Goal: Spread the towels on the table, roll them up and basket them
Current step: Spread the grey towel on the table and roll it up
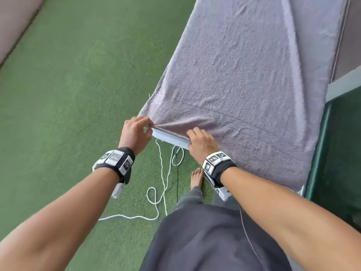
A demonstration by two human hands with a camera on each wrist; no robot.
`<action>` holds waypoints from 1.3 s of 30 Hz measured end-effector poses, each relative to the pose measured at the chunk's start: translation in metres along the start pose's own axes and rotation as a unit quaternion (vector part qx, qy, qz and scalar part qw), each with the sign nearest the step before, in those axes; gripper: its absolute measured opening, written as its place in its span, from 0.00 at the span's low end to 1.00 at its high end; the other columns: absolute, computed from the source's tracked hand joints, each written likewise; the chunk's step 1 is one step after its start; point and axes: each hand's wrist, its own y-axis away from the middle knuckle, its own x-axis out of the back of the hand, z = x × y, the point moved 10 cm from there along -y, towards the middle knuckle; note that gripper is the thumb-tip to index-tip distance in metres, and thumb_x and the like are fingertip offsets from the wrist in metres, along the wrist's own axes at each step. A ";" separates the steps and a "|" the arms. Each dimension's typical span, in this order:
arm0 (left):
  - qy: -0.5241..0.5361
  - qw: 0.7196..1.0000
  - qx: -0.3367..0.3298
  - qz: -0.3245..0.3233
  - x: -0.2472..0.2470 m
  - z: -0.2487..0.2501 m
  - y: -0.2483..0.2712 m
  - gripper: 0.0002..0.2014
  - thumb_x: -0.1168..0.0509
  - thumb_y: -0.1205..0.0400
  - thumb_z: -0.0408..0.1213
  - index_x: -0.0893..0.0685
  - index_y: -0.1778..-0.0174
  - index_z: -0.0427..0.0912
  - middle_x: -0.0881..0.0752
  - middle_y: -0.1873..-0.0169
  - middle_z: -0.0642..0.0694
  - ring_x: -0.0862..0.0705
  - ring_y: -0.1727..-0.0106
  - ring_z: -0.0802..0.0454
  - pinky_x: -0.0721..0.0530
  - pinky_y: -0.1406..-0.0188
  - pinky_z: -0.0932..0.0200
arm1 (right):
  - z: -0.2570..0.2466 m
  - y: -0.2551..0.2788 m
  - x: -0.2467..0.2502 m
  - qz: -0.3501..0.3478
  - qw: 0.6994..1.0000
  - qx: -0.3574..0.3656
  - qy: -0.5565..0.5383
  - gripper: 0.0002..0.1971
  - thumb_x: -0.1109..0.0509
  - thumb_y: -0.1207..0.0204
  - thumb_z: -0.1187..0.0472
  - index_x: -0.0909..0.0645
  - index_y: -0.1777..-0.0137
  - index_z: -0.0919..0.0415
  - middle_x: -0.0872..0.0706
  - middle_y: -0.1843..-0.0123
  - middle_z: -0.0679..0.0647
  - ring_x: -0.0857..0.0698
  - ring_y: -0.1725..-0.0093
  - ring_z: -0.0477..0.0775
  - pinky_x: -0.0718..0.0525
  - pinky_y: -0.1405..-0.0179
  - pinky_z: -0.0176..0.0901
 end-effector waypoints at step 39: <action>-0.108 0.985 0.006 -0.137 -0.077 -0.027 -0.017 0.09 0.45 0.18 0.39 0.20 0.54 0.47 0.18 0.58 0.49 0.27 0.56 0.50 0.38 0.48 0.48 | 0.292 0.247 0.064 0.121 0.919 -0.374 0.003 0.20 0.53 0.21 0.52 0.19 0.57 0.53 0.15 0.58 0.50 0.24 0.57 0.53 0.32 0.46 0.51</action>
